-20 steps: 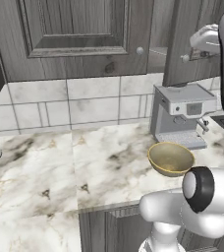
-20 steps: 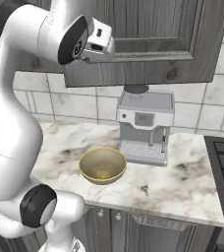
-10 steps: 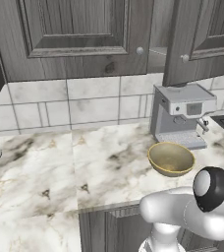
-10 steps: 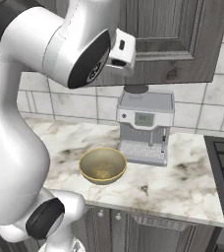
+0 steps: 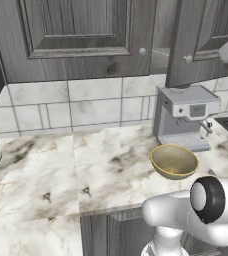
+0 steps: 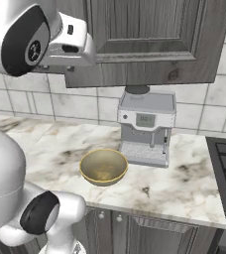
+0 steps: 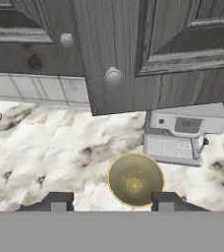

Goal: Open the cabinet and setup a tea strainer by placing it in the bowl upright.

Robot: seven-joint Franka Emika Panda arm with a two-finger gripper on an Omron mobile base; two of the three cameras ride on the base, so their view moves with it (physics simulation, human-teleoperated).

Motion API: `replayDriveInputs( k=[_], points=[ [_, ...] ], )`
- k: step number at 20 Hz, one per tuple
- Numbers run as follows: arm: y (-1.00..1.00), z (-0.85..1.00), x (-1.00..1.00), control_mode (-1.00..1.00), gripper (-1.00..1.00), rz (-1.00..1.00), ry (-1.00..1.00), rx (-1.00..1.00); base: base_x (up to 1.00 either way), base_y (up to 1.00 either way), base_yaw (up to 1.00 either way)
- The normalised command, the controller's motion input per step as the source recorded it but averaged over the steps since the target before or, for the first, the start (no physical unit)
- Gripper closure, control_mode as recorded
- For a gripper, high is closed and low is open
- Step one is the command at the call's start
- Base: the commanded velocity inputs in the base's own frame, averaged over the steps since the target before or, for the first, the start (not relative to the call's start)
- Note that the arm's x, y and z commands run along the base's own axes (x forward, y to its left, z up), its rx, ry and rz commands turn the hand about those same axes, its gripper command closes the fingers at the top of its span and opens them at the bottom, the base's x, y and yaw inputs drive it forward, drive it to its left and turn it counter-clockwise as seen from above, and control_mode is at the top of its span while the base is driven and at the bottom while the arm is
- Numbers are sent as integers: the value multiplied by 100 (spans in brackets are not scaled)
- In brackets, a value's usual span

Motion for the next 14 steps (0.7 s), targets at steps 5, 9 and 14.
replayDriveInputs(
  k=[5,9,14],
  points=[
    [73,-26,-3,-100,-100,0,16,-45,0,0,0],
    [66,-23,0,-100,-100,0,0,-64,0,0,0],
    [48,16,4,-100,-100,0,0,-37,0,0,0]
  ],
)
